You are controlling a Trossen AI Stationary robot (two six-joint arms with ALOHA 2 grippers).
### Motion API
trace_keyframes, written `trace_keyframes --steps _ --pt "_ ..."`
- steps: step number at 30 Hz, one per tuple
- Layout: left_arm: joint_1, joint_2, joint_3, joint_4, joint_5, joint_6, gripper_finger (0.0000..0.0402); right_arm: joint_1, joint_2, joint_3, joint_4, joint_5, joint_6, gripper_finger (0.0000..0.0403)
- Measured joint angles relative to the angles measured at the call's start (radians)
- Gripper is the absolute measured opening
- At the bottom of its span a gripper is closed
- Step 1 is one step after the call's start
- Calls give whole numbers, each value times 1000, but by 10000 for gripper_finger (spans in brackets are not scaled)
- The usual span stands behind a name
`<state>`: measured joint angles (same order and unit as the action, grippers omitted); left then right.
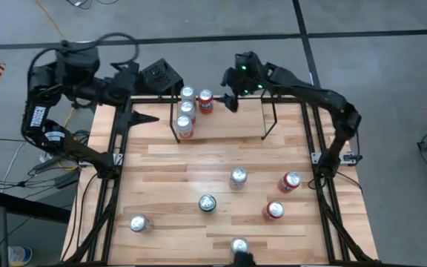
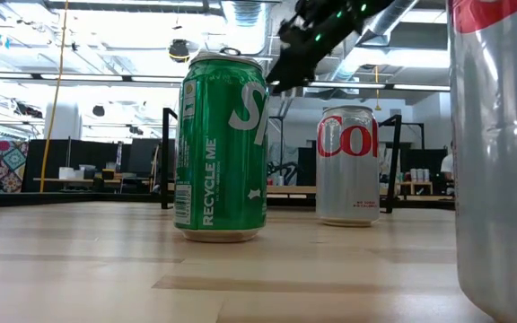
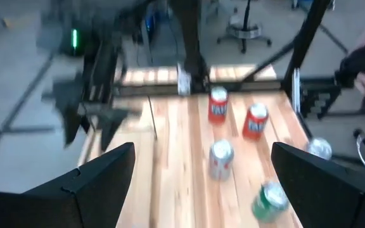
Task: Place canned beverage on shelf
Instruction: Put the bottom red soda can on the shelf aligned with the other red soda can
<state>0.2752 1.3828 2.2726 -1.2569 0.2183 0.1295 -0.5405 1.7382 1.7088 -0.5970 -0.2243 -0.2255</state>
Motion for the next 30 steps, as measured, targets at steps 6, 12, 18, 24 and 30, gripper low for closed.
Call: trace_keyframes --steps 6,12,18,24,30 --pt "0 38 0 -52 14 4 355 103 -162 2 -328 -36 49 302" --pt "-1 97 0 -57 156 35 355 287 -252 -17 -699 23 274 302" --pt "-23 151 0 -97 209 117 355 577 -383 -161 -760 159 630 302" --pt "-48 241 0 19 287 251 355 877 -504 -292 -759 324 1125 302" --pt "-31 322 0 92 500 258 355 1162 -531 -382 -677 520 1529 302"
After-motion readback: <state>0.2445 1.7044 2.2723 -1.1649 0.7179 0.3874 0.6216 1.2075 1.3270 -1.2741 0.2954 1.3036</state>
